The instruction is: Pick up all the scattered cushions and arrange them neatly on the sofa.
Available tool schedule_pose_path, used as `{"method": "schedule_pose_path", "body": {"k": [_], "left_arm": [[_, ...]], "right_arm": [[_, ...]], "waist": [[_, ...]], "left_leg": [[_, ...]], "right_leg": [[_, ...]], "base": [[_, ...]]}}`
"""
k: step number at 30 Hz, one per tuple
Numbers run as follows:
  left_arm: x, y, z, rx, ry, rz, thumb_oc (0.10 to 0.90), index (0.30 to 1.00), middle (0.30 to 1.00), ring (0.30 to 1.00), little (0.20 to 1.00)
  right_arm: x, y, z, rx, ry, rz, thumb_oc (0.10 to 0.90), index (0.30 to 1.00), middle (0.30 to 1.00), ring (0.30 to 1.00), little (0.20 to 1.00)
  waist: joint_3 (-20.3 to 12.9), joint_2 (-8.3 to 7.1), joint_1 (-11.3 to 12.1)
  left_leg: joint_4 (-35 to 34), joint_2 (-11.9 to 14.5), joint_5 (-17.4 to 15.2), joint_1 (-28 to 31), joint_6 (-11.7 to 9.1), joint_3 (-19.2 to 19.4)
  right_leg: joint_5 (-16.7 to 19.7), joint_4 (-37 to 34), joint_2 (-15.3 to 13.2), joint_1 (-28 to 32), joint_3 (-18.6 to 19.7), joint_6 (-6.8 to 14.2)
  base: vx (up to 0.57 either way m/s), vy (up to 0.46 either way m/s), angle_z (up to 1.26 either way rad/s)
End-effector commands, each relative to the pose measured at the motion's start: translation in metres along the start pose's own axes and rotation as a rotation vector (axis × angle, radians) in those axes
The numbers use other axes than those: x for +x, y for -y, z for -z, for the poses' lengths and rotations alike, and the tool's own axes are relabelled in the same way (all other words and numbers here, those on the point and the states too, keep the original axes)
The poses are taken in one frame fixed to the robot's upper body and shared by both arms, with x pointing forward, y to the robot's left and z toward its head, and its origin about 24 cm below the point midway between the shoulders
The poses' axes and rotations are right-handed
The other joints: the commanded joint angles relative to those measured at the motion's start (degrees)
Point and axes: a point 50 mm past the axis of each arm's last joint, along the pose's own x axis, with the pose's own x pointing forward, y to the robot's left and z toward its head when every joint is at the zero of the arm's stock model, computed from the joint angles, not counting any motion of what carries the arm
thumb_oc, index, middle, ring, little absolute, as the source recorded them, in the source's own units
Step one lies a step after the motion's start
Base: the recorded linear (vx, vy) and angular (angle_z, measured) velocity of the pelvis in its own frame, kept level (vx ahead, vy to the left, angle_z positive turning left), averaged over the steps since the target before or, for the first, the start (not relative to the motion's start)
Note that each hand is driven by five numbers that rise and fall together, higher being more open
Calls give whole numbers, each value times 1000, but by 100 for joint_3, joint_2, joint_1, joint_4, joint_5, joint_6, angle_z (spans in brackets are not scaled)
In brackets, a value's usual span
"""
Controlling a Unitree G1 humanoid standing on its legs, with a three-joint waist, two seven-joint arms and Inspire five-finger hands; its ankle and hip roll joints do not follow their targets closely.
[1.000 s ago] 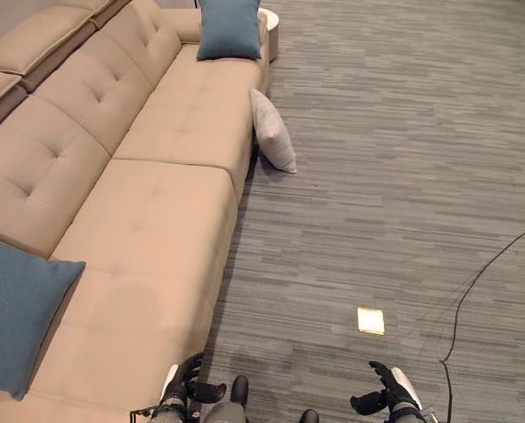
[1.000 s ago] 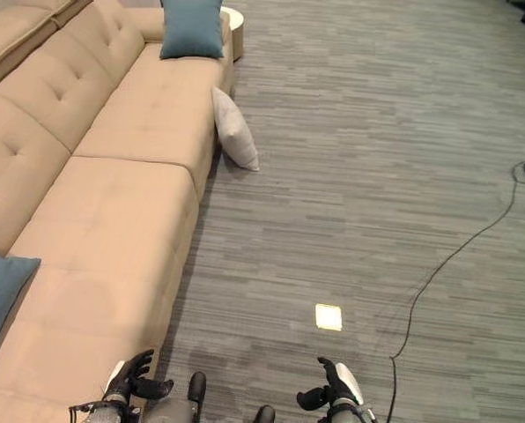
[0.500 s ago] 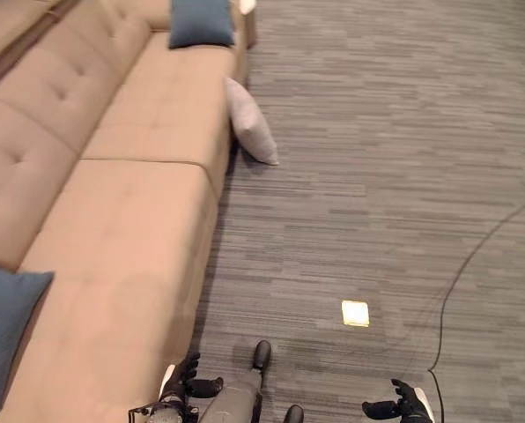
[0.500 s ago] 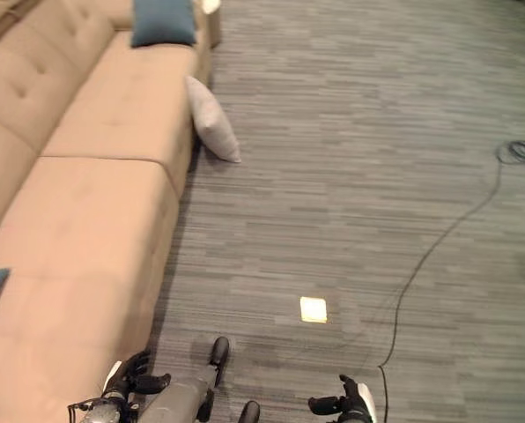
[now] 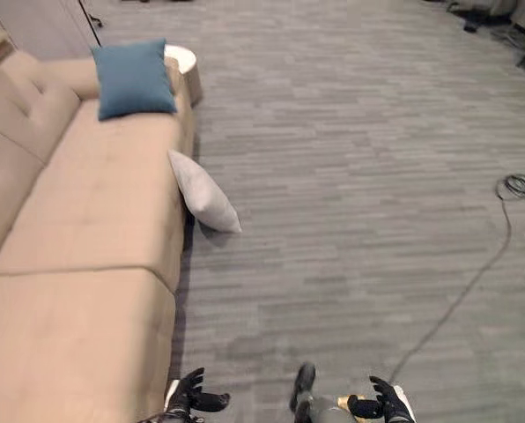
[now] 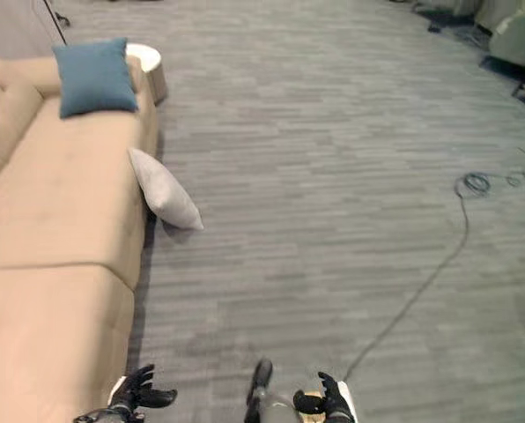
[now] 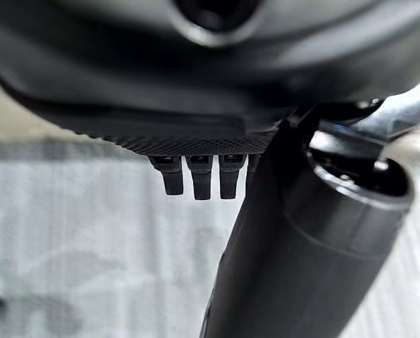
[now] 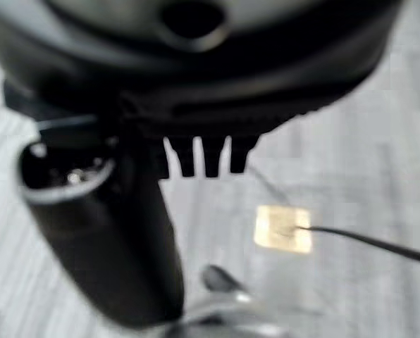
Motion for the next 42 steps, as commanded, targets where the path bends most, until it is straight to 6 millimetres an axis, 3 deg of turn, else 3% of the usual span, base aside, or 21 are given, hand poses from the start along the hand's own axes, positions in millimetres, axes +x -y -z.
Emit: {"method": "schedule_pose_path", "body": {"k": [1, 3, 5, 6, 7, 8, 10, 13, 16, 17, 20, 21, 23, 25, 27, 29, 33, 35, 39, 41, 42], "left_arm": [[7, -29, -52, 27, 206, -44, 800, 900, 900, 900, 900], [8, -27, -58, 21, 220, -40, 800, 900, 900, 900, 900], [9, -20, -57, 30, 206, -41, 800, 900, 900, 900, 900], [9, -20, -56, 25, 200, -46, 800, 900, 900, 900, 900], [9, -20, -48, 24, 178, -52, 800, 900, 900, 900, 900], [8, -22, -45, 20, 173, -57, 800, 900, 900, 900, 900], [6, -26, -34, -3, 133, -73, 800, 900, 900, 900, 900], [5, -31, -26, -19, 106, -97, 800, 900, 900, 900, 900], [6, -37, -29, -18, 111, -113, 800, 900, 900, 900, 900], [6, -36, -31, -15, 121, -114, 800, 900, 900, 900, 900], [7, -36, -34, -21, 137, -120, 800, 900, 900, 900, 900], [7, -39, -39, -8, 158, -124, 800, 900, 900, 900, 900], [6, -39, -37, -8, 156, -129, 800, 900, 900, 900, 900], [6, -33, -38, -28, 164, -108, 800, 900, 900, 900, 900], [7, -23, -41, -28, 160, -73, 800, 900, 900, 900, 900], [8, -20, -44, -27, 164, -63, 800, 900, 900, 900, 900], [9, -12, -42, -13, 146, -42, 800, 900, 900, 900, 900], [9, -10, -41, -6, 139, -40, 800, 900, 900, 900, 900], [9, -6, -36, 37, 117, -31, 800, 900, 900, 900, 900], [9, -7, -36, 33, 118, -36, 800, 900, 900, 900, 900], [8, -10, -31, 14, 104, -53, 800, 900, 900, 900, 900]], "right_arm": [[3, 13, -20, 31, 103, 71, 800, 900, 900, 900, 900], [4, 16, -19, 36, 94, 85, 800, 900, 900, 900, 900], [5, 15, -26, 11, 120, 91, 800, 900, 900, 900, 900], [4, 15, -25, 5, 123, 94, 800, 900, 900, 900, 900], [4, 16, -24, -19, 131, 97, 800, 900, 900, 900, 900], [3, 15, -23, -23, 127, 93, 800, 900, 900, 900, 900], [0, 9, -16, -61, 116, 66, 800, 900, 900, 900, 900], [-1, 5, -15, -96, 114, 47, 800, 900, 900, 900, 900], [2, 6, -23, -128, 141, 36, 800, 900, 900, 900, 900], [3, 6, -28, -134, 156, 37, 800, 900, 900, 900, 900], [6, 8, -38, -152, 184, 38, 800, 900, 900, 900, 900], [7, 15, -36, -122, 167, 57, 800, 900, 900, 900, 900], [5, 16, -37, -98, 189, 48, 800, 900, 900, 900, 900], [-1, 10, -38, -70, 226, 24, 800, 900, 900, 900, 900], [-4, 8, -40, -40, 244, 35, 800, 900, 900, 900, 900], [-4, 8, -40, -31, 243, 38, 800, 900, 900, 900, 900], [-6, 10, -35, -22, 231, 61, 800, 900, 900, 900, 900], [-6, 9, -32, -23, 221, 64, 800, 900, 900, 900, 900], [-7, 6, -28, -15, 196, 69, 800, 900, 900, 900, 900], [-8, 3, -28, -17, 194, 58, 800, 900, 900, 900, 900], [-7, -3, -29, -40, 194, 42, 800, 900, 900, 900, 900]], "waist": [[257, -410, 263], [434, -514, 427], [422, -462, 542], [419, -446, 579], [386, -313, 662], [395, -295, 718], [234, -320, 742], [137, -348, 823], [241, -196, 646], [286, -76, 490], [261, -6, 370], [214, -119, 389], [206, -109, 375], [130, -210, 408], [183, -233, 375], [228, -238, 374], [431, -321, 346], [417, -335, 331], [289, -317, 255], [277, -327, 266], [233, -336, 357]], "left_leg": [[1357, 671, 322, -1951, 533, 104], [2150, 601, 269, -2720, 674, 120], [1060, 251, -79, -3114, 696, 238], [597, 167, -8, -3107, 678, 286], [-354, 5, 564, -3222, 573, 277], [-524, -25, 716, -3249, 540, 311], [-805, -95, 606, -2927, 693, 82], [-867, -70, 425, -2647, 844, 157], [-949, 47, 242, -2256, 1048, 167], [-1103, 92, 191, -1989, 1113, 89], [-1367, 180, 42, -1662, 1035, -39], [-1362, 139, 17, -1673, 992, -102], [-1435, 203, 24, -1578, 961, -96], [-1405, 306, 29, -1614, 788, -227], [-856, 416, 42, -1944, 567, -307], [-619, 435, 96, -2108, 530, -279], [544, 590, 188, -2767, 604, 284], [610, 554, 104, -2889, 644, 436], [365, 563, -130, -3043, 717, 1516], [405, 568, -87, -3093, 795, 1669], [344, 434, -187, -3023, 809, 1426]], "right_leg": [[-439, -254, -292, 814, 193, 1016], [-593, -362, -260, 1066, 235, 893], [-756, -543, -156, 1345, 355, 1026], [-789, -581, -131, 1424, 393, 1060], [-870, -670, 92, 1629, 525, 1084], [-912, -677, 151, 1706, 607, 1067], [-1104, -501, 159, 1740, 693, 1097], [-1234, 437, -8, 1604, 652, 1252], [-757, 2164, -420, 744, 509, 1674], [-616, 2488, -589, 410, 528, 1675], [-687, 1204, -808, 244, 710, 1503], [-645, 641, -766, 401, 852, 1514], [-526, 696, -674, 314, 952, 1518], [-602, 132, -510, 679, 882, 1408], [-702, -214, -370, 923, 645, 1231], [-711, -272, -377, 971, 584, 1199], [-788, -428, -393, 1230, 308, 1047], [-803, -458, -397, 1284, 212, 1044], [-1036, -488, -317, 1528, -113, 1081], [-1023, -454, -330, 1505, -185, 1060], [-1114, -325, -325, 1551, -150, 1070]], "base": [[249, -360, 2], [284, -253, -5], [452, -51, -12], [503, 79, -64], [398, 70, -102], [466, 117, -74], [300, 100, -74], [191, 92, -48], [139, 84, -17], [167, 30, 23], [256, -187, 41], [226, -242, 21], [141, -158, 23], [205, -294, 43], [152, -258, 51], [18, -99, 63], [40, -117, 32], [112, -70, 76], [191, -13, 82], [101, 76, 8], [193, 120, 1]]}}
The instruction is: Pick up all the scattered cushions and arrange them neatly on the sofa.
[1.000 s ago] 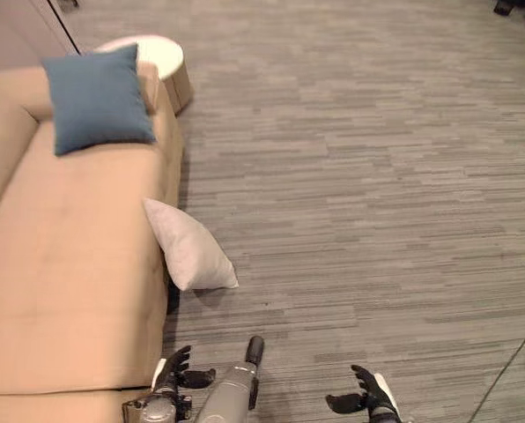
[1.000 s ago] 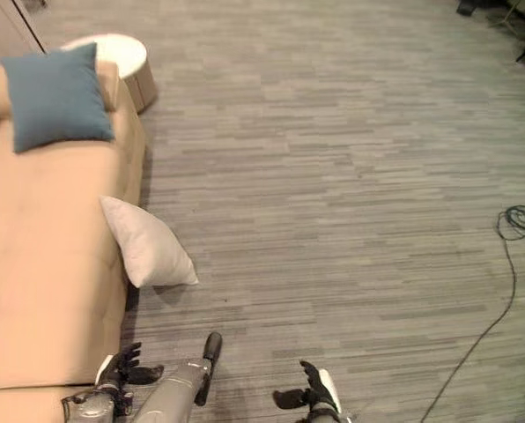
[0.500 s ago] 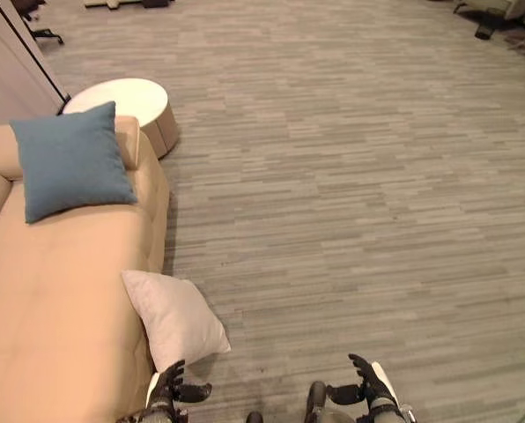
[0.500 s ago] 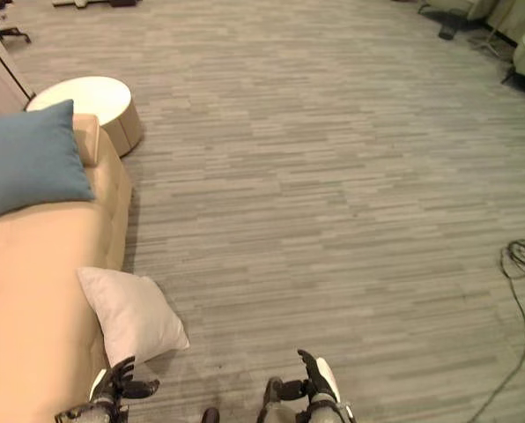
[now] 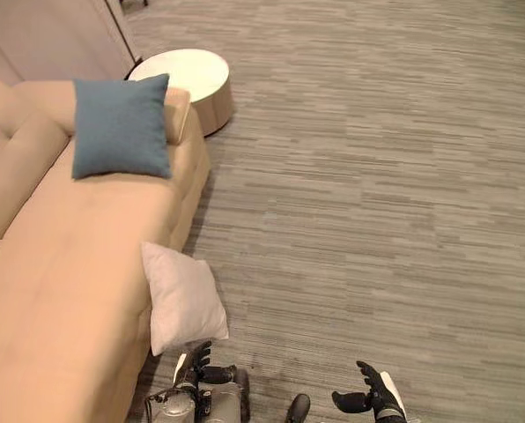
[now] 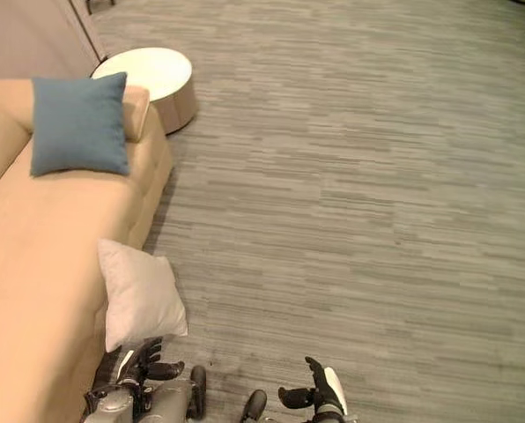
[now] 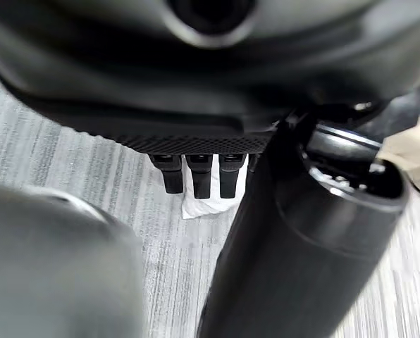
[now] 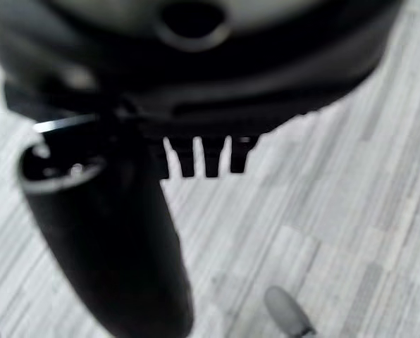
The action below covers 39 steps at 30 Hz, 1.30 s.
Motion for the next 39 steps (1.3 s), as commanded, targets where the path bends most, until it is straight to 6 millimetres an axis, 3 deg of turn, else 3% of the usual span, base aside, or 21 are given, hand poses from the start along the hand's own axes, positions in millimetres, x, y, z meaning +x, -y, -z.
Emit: {"method": "schedule_pose_path", "body": {"k": [1, 4, 5, 6, 7, 9, 11, 14, 16, 17, 19, 22, 23, 24, 25, 26, 27, 29, 32, 34, 39], "left_arm": [[-3, -8, 8, 30, 1, -32, 800, 900, 900, 900, 900], [-5, -16, 14, 23, -18, -57, 800, 900, 900, 900, 900], [-5, -22, 13, 27, -13, -64, 800, 900, 900, 900, 900], [-5, -24, 12, 28, -11, -60, 800, 900, 900, 900, 900], [-5, -24, 12, 28, -11, -60, 800, 900, 900, 900, 900], [-6, -27, 17, 61, -24, -63, 800, 900, 900, 900, 900], [-8, -27, 26, 63, -55, -52, 800, 900, 900, 900, 900], [-9, -25, 32, 69, -77, -38, 800, 900, 900, 900, 900], [-10, -25, 38, 93, -99, -29, 800, 900, 900, 900, 900], [-10, -25, 37, 93, -98, -30, 800, 900, 900, 900, 900], [-9, -25, 35, 100, -94, -26, 800, 900, 900, 900, 900], [-11, -27, 41, 97, -114, -33, 800, 900, 900, 900, 900], [-10, -26, 41, 104, -121, -30, 800, 900, 900, 900, 900], [-8, -23, 35, 89, -98, -15, 800, 900, 900, 900, 900], [-5, -17, 27, 74, -74, -18, 800, 900, 900, 900, 900], [-5, -17, 27, 74, -74, -19, 800, 900, 900, 900, 900], [-2, -14, 17, 59, -42, -6, 800, 900, 900, 900, 900], [-2, -12, 17, 50, -45, -12, 800, 900, 900, 900, 900], [-3, -11, 20, 44, -55, -8, 800, 900, 900, 900, 900], [-4, -9, 25, 55, -75, 1, 800, 900, 900, 900, 900], [-6, -12, 31, 53, -96, 0, 800, 900, 900, 900, 900]], "right_arm": [[2, 6, -10, -1, 61, 41, 800, 900, 900, 900, 900], [4, 1, -14, -22, 66, 17, 800, 900, 900, 900, 900], [16, 25, -15, -8, 20, 65, 800, 900, 900, 900, 900], [19, 31, -22, 12, 46, 74, 800, 900, 900, 900, 900], [19, 31, -22, 12, 46, 74, 800, 900, 900, 900, 900], [20, 34, -24, 16, 52, 58, 800, 900, 900, 900, 900], [26, 45, -25, 39, 36, 67, 800, 900, 900, 900, 900], [30, 54, -25, 44, 25, 74, 800, 900, 900, 900, 900], [33, 62, -24, 56, 2, 82, 800, 900, 900, 900, 900], [33, 62, -24, 56, 3, 82, 800, 900, 900, 900, 900], [35, 68, -26, 72, -1, 96, 800, 900, 900, 900, 900], [37, 74, -28, 68, 0, 102, 800, 900, 900, 900, 900], [38, 78, -31, 73, 15, 115, 800, 900, 900, 900, 900], [36, 77, -30, 80, 45, 106, 800, 900, 900, 900, 900], [36, 69, -29, 16, 20, 110, 800, 900, 900, 900, 900], [36, 69, -30, 16, 20, 110, 800, 900, 900, 900, 900], [36, 65, -29, 50, 12, 114, 800, 900, 900, 900, 900], [32, 57, -25, 57, 7, 88, 800, 900, 900, 900, 900], [29, 51, -16, 64, -23, 69, 800, 900, 900, 900, 900], [28, 50, -9, 85, -51, 69, 800, 900, 900, 900, 900], [28, 51, -6, 107, -71, 75, 800, 900, 900, 900, 900]], "waist": [[-303, -11, 121], [-358, -42, 214], [-365, -69, 275], [-348, -65, 294], [-349, -68, 292], [-307, 27, 237], [-269, 160, 169], [-242, 204, 98], [-215, 176, -40], [-226, 171, -45], [-233, 122, -82], [-373, 66, -42], [-404, 55, -26], [-449, 39, -52], [-397, 0, -99], [-399, 0, -108], [-365, -56, -66], [-337, -102, -44], [-306, -149, 16], [-283, -177, 69], [-243, -223, 123]], "left_leg": [[67, -172, -194, 266, 168, -499], [-294, -282, -327, 611, 314, -584], [-312, -304, -388, 672, 347, -660], [-383, -334, -439, 797, 413, -772], [-387, -340, -438, 797, 416, -772], [-561, -370, -487, 1057, 505, -956], [-846, -405, -488, 1498, 548, -1344], [-1022, -371, -469, 1688, 484, -1589], [-1122, -372, -495, 1886, 382, -1999], [-1129, -376, -480, 1871, 382, -2002], [-1164, -389, -451, 1923, 299, -2313], [-1359, -223, -364, 2035, 116, -2560], [-1398, -116, -278, 2041, 33, -2640], [-1342, 29, -37, 1853, -157, -2655], [-1146, 197, 33, 1607, -222, -2365], [-1132, 196, 27, 1594, -223, -2374], [-766, 284, 81, 1349, -240, -2101], [-475, 412, 28, 1241, -213, -1587], [-399, 346, -28, 1038, -156, -1235], [-437, 254, -167, 836, -191, -851], [-170, 62, -159, 531, -168, -488]], "right_leg": [[-559, 547, -210, 239, 553, 676], [-557, 1286, -328, 105, 568, 799], [-497, 1658, -447, -23, 499, 913], [-344, 2136, -573, -218, 490, 1060], [-352, 2149, -581, -225, 491, 1064], [-83, 3064, -672, -638, 714, 1204], [-31, 3334, -713, -1071, 966, 1136], [-64, 2768, -777, -1241, 1114, 1063], [51, 1913, -620, -1460, 1878, 1101], [67, 1897, -624, -1469, 1875, 1101], [203, 1550, -529, -1465, 2303, 1160], [195, 1376, -542, -1249, 1922, 1133], [121, 1339, -440, -1154, 1904, 1077], [55, 1075, -389, -956, 1581, 1016], [-21, 973, -360, -818, 1407, 907], [-21, 969, -360, -819, 1398, 906], [-82, 853, -373, -658, 1092, 809], [-172, 735, -351, -411, 812, 722], [-197, 590, -353, -240, 563, 712], [-296, 454, -329, -36, 200, 763], [-268, 396, -332, 94, -82, 758]], "base": [[331, 148, -9], [187, 117, -13], [181, 88, 16], [131, 33, 10], [142, 65, 23], [167, 83, 63], [330, -9, 97], [237, -113, 84], [323, -211, 76], [198, -139, 88], [195, -182, 102], [236, -292, 105], [162, -280, 118], [181, -400, 98], [92, -292, 95], [59, -254, 67], [66, -188, 49], [84, -205, 68], [43, -128, 99], [93, -117, 72], [57, -23, 56]]}}
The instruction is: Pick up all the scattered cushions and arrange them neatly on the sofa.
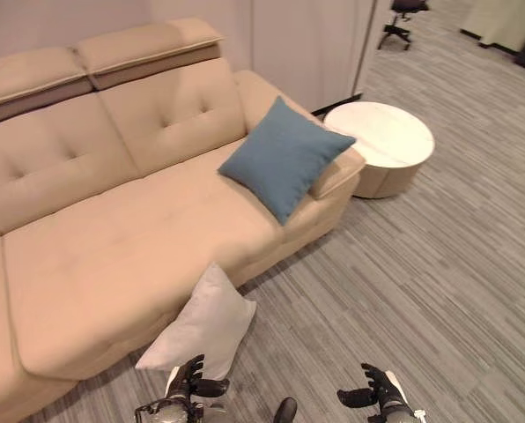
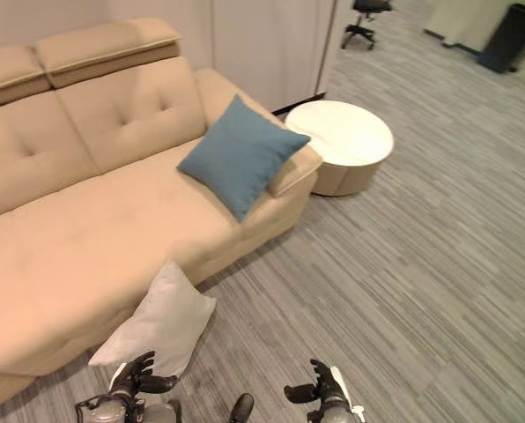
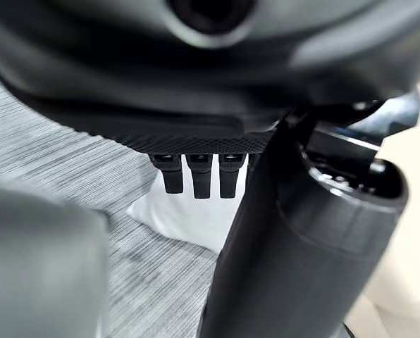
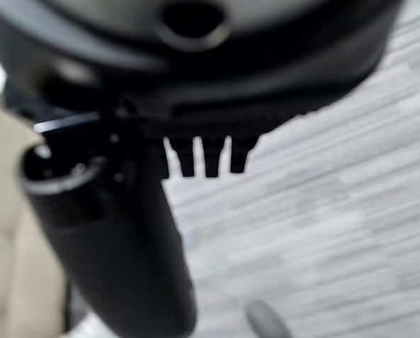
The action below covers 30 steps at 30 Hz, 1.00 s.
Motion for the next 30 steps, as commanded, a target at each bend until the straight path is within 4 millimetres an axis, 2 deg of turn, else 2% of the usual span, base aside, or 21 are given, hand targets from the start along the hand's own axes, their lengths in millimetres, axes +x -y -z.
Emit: {"method": "schedule_pose_path", "body": {"k": [1, 3, 6, 7, 8, 9, 10, 11, 13, 16, 17, 18, 19, 20, 21, 24, 25, 26, 27, 29, 30], "left_arm": [[-4, -8, 15, 24, -38, -16, 800, 900, 900, 900, 900], [-7, -15, 25, 12, -75, -41, 800, 900, 900, 900, 900], [-7, -19, 27, 11, -85, -51, 800, 900, 900, 900, 900], [-8, -21, 29, 10, -89, -57, 800, 900, 900, 900, 900], [-8, -26, 29, 8, -86, -70, 800, 900, 900, 900, 900], [-8, -27, 29, 8, -85, -70, 800, 900, 900, 900, 900], [-8, -29, 27, 8, -78, -75, 800, 900, 900, 900, 900], [-7, -32, 25, 10, -70, -81, 800, 900, 900, 900, 900], [-7, -32, 24, 15, -64, -81, 800, 900, 900, 900, 900], [-6, -30, 19, 26, -44, -77, 800, 900, 900, 900, 900], [-3, -27, 12, 46, -24, -69, 800, 900, 900, 900, 900], [-2, -27, 8, 58, -14, -66, 800, 900, 900, 900, 900], [-1, -27, 8, 58, -13, -66, 800, 900, 900, 900, 900], [-2, -26, 10, 67, -19, -70, 800, 900, 900, 900, 900], [-2, -25, 10, 65, -22, -70, 800, 900, 900, 900, 900], [-2, -23, 10, 64, -20, -63, 800, 900, 900, 900, 900], [-1, -20, 8, 57, -12, -53, 800, 900, 900, 900, 900], [-1, -20, 8, 57, -12, -53, 800, 900, 900, 900, 900], [0, -15, 4, 68, 0, -40, 800, 900, 900, 900, 900], [1, -10, -2, 62, 19, -28, 800, 900, 900, 900, 900], [1, -10, -2, 62, 19, -27, 800, 900, 900, 900, 900]], "right_arm": [[8, 35, -21, 60, 72, 113, 800, 900, 900, 900, 900], [9, 30, -23, 22, 80, 95, 800, 900, 900, 900, 900], [9, 28, -24, 8, 81, 87, 800, 900, 900, 900, 900], [9, 27, -24, -4, 80, 82, 800, 900, 900, 900, 900], [10, 26, -27, -32, 89, 70, 800, 900, 900, 900, 900], [10, 26, -28, -32, 89, 70, 800, 900, 900, 900, 900], [11, 26, -32, -36, 100, 69, 800, 900, 900, 900, 900], [12, 26, -35, -35, 110, 69, 800, 900, 900, 900, 900], [12, 27, -39, -27, 122, 69, 800, 900, 900, 900, 900], [12, 27, -40, -21, 126, 70, 800, 900, 900, 900, 900], [12, 27, -39, -15, 126, 72, 800, 900, 900, 900, 900], [11, 27, -37, -2, 120, 71, 800, 900, 900, 900, 900], [11, 27, -37, -2, 120, 71, 800, 900, 900, 900, 900], [10, 27, -33, -10, 111, 64, 800, 900, 900, 900, 900], [10, 27, -34, -14, 114, 64, 800, 900, 900, 900, 900], [10, 29, -33, -16, 117, 65, 800, 900, 900, 900, 900], [11, 34, -34, -8, 121, 76, 800, 900, 900, 900, 900], [11, 34, -34, -8, 121, 76, 800, 900, 900, 900, 900], [11, 41, -37, -5, 135, 96, 800, 900, 900, 900, 900], [11, 47, -36, -7, 130, 110, 800, 900, 900, 900, 900], [11, 47, -36, -7, 131, 110, 800, 900, 900, 900, 900]], "waist": [[103, -1, 96], [77, 1, 241], [39, -5, 279], [20, 9, 308], [51, 67, 322], [52, 63, 320], [90, 93, 294], [117, 114, 243], [109, 154, 116], [78, 185, -111], [101, 179, -299], [81, 144, -369], [68, 141, -373], [23, 105, -371], [17, 97, -343], [-21, 118, -357], [-15, 131, -349], [-15, 132, -355], [73, 151, -397], [189, 156, -410], [185, 159, -416]], "left_leg": [[443, -220, -163, -159, 151, 131], [42, -373, -218, 160, 242, -138], [-223, -429, -216, 345, 311, -202], [-315, -456, -234, 431, 370, -243], [-429, -489, -264, 597, 487, -372], [-432, -496, -265, 598, 493, -372], [-430, -515, -136, 554, 573, -431], [-428, -538, -152, 580, 613, -574], [-469, -584, -174, 693, 638, -835], [-582, -677, -135, 822, 608, -1299], [-649, -774, -111, 912, 572, -1759], [-652, -835, -93, 893, 547, -1962], [-659, -838, -79, 877, 546, -1965], [-711, -881, -64, 865, 483, -2159], [-755, -861, -29, 858, 437, -2192], [-841, -803, 115, 754, 327, -2359], [-897, -757, 263, 599, 190, -2404], [-896, -758, 264, 598, 189, -2409], [-814, -718, 379, 293, 100, -2268], [-582, -694, 422, -5, 108, -1845], [-556, -696, 409, -23, 108, -1850]], "right_leg": [[-471, 397, -503, 537, -22, 897], [-549, 580, -475, 570, -39, 920], [-606, 847, -538, 545, -97, 987], [-652, 1089, -584, 501, -96, 1005], [-652, 1855, -777, 249, -48, 1111], [-662, 1879, -790, 239, -46, 1118], [-459, 2185, -883, 50, 3, 1154], [-398, 2467, -879, -144, 312, 1239], [-486, 2460, -642, -355, 1063, 1199], [-544, 1919, -313, -531, 2188, 1122], [-450, 1620, -128, -645, 2979, 1097], [-462, 1495, -56, -537, 3272, 1085], [-449, 1483, -60, -550, 3269, 1086], [-417, 1274, -57, -418, 3234, 1030], [-386, 1156, -127, -349, 3029, 1027], [-433, 995, -72, -280, 2899, 950], [-411, 768, -105, -218, 2594, 916], [-411, 766, -106, -217, 2589, 916], [-390, 607, -155, -178, 2321, 882], [-342, 523, -233, -176, 2056, 850], [-342, 522, -232, -180, 2050, 851]], "base": [[104, 66, 18], [126, 94, 13], [65, 80, 3], [100, 144, 30], [99, 145, 22], [22, 138, 7], [-15, 51, 8], [6, 56, 21], [105, 13, 53], [181, -53, 89], [182, -137, 82], [130, -117, 65], [79, -149, 206], [66, -165, 216], [60, -241, 203], [-22, -174, 50], [-21, -111, 74], [-105, -207, 92], [-137, -134, 96], [-151, -123, 96], [-130, -122, 97]]}}
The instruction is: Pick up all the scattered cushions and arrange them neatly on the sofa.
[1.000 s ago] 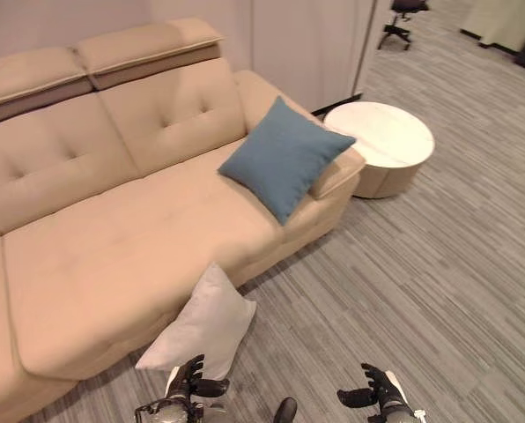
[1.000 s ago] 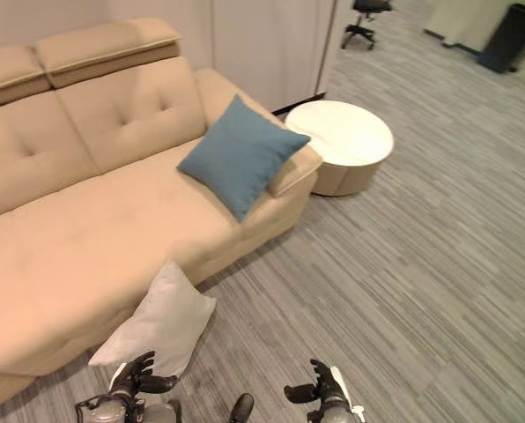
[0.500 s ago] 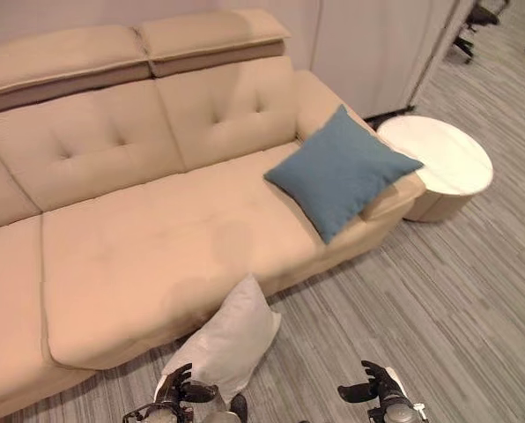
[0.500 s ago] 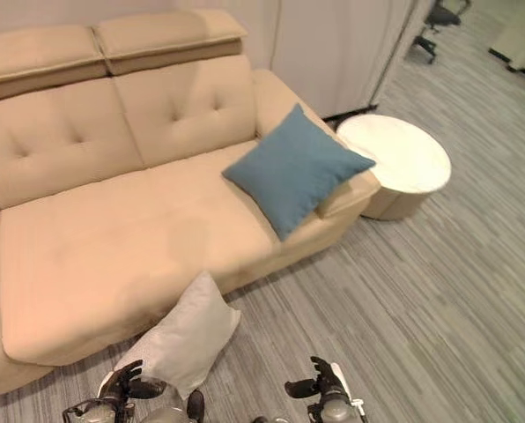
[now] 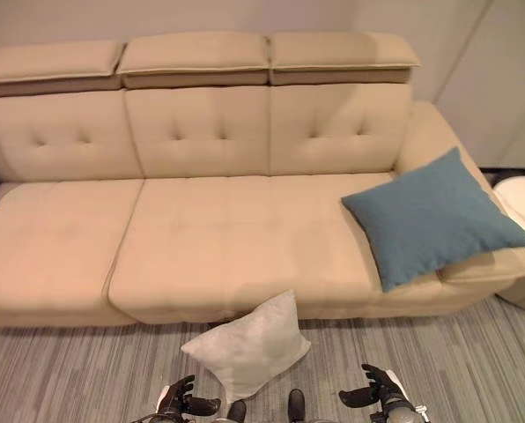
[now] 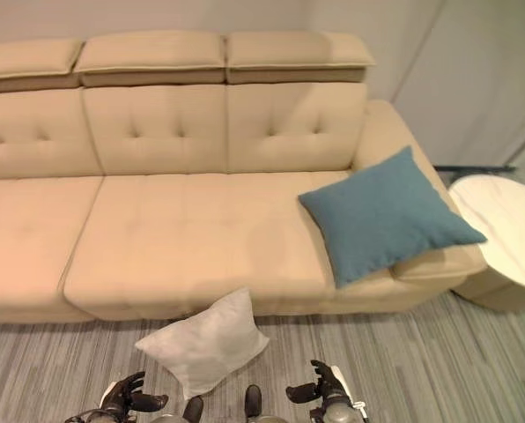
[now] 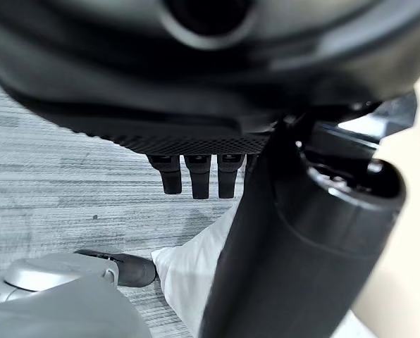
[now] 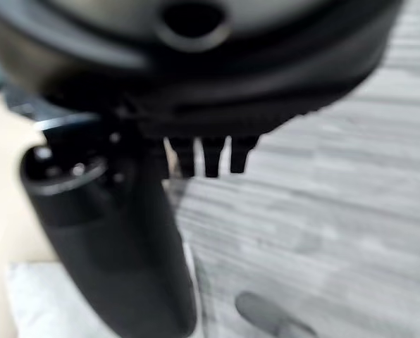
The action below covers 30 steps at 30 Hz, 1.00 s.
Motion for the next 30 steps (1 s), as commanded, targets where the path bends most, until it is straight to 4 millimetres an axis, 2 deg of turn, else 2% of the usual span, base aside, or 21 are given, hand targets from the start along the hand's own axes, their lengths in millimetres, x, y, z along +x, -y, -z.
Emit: {"method": "schedule_pose_path", "body": {"k": [1, 2, 3, 4, 9, 14, 17, 18, 19, 20, 21, 22, 23, 27, 28, 30], "left_arm": [[3, 9, -25, 13, 110, 28, 800, 900, 900, 900, 900], [3, 9, -25, 14, 110, 28, 800, 900, 900, 900, 900], [2, 8, -24, 18, 107, 29, 800, 900, 900, 900, 900], [2, 8, -22, 22, 101, 28, 800, 900, 900, 900, 900], [0, 2, -6, 20, 49, 13, 800, 900, 900, 900, 900], [-2, -9, 4, 2, 14, -23, 800, 900, 900, 900, 900], [-2, -17, 2, -12, 24, -46, 800, 900, 900, 900, 900], [-1, -20, 0, -10, 32, -54, 800, 900, 900, 900, 900], [-1, -23, -3, -3, 41, -61, 800, 900, 900, 900, 900], [0, -24, -4, 2, 47, -63, 800, 900, 900, 900, 900], [0, -24, -4, 2, 47, -63, 800, 900, 900, 900, 900], [0, -25, -7, 9, 63, -66, 800, 900, 900, 900, 900], [0, -26, -7, 9, 65, -70, 800, 900, 900, 900, 900], [0, -27, -9, 1, 73, -82, 800, 900, 900, 900, 900], [1, -30, -12, -18, 87, -93, 800, 900, 900, 900, 900], [1, -30, -17, -30, 101, -99, 800, 900, 900, 900, 900]], "right_arm": [[0, 29, -2, 37, 42, 91, 800, 900, 900, 900, 900], [0, 29, -2, 37, 42, 91, 800, 900, 900, 900, 900], [-1, 28, 2, 40, 27, 88, 800, 900, 900, 900, 900], [-1, 26, 5, 43, 16, 84, 800, 900, 900, 900, 900], [-4, 17, 16, 38, -25, 55, 800, 900, 900, 900, 900], [-2, 5, 7, 14, 5, 16, 800, 900, 900, 900, 900], [0, 1, -6, 2, 46, 1, 800, 900, 900, 900, 900], [1, -1, -11, -3, 62, -7, 800, 900, 900, 900, 900], [1, -2, -18, -3, 86, -11, 800, 900, 900, 900, 900], [2, -2, -21, -2, 97, -11, 800, 900, 900, 900, 900], [2, -2, -21, -2, 97, -11, 800, 900, 900, 900, 900], [2, -2, -24, 0, 111, -13, 800, 900, 900, 900, 900], [2, -2, -24, 0, 111, -11, 800, 900, 900, 900, 900], [1, -1, -24, 8, 114, -8, 800, 900, 900, 900, 900], [1, 1, -21, 28, 108, -3, 800, 900, 900, 900, 900], [1, 2, -25, 30, 121, 0, 800, 900, 900, 900, 900]], "waist": [[150, -148, -218], [153, -146, -216], [135, -151, -253], [113, -147, -261], [-26, -155, -231], [1, -292, -11], [127, -257, 60], [183, -238, 50], [268, -213, 11], [251, -184, -31], [245, -186, -25], [209, -164, -71], [192, -146, -69], [212, -161, -97], [216, -253, -89], [240, -306, -72]], "left_leg": [[96, 124, -356, -252, 346, 1910], [105, 127, -364, -250, 345, 1911], [135, 186, -409, -189, 350, 2212], [111, 213, -444, -112, 344, 2334], [-179, 183, -492, 200, 359, 2553], [-425, 54, -496, 293, 435, 2144], [-521, 56, -490, 343, 551, 2026], [-519, 70, -474, 342, 593, 1985], [-504, 69, -465, 359, 639, 1920], [-531, 67, -444, 344, 657, 1846], [-532, 66, -445, 339, 657, 1853], [-579, 33, -449, 383, 662, 1745], [-607, 48, -456, 411, 648, 1716], [-610, 44, -522, 496, 603, 1600], [-500, 13, -594, 479, 544, 1522], [-437, 63, -582, 372, 463, 1518]], "right_leg": [[-721, 313, -456, 199, -637, 694], [-719, 309, -453, 206, -636, 694], [-699, 276, -491, 240, -799, 696], [-687, 231, -496, 277, -876, 698], [-656, 79, -485, 500, -1189, 731], [-701, 266, -456, 515, -1150, 755], [-761, 1230, -616, 31, -1127, 875], [-756, 1573, -668, -161, -1052, 947], [-728, 1967, -667, -371, -813, 1065], [-757, 2042, -603, -479, -578, 1099], [-763, 2053, -604, -492, -570, 1099], [-831, 1799, -550, -439, -181, 1036], [-794, 1620, -622, -396, -103, 1012], [-517, 1086, -774, -408, -38, 988], [-415, 766, -835, -302, -67, 1036], [-340, 545, -810, -213, -153, 1031]], "base": [[-75, -84, 89], [-83, -98, 92], [4, -17, 95], [4, -17, 93], [81, -3, 45], [22, 61, 16], [-63, 103, -18], [-79, 101, -36], [-64, 71, -26], [-40, 45, -11], [0, 0, 0], [54, -33, 10], [76, -75, 25], [80, -101, 10], [106, -181, 4], [1, -203, 45]]}}
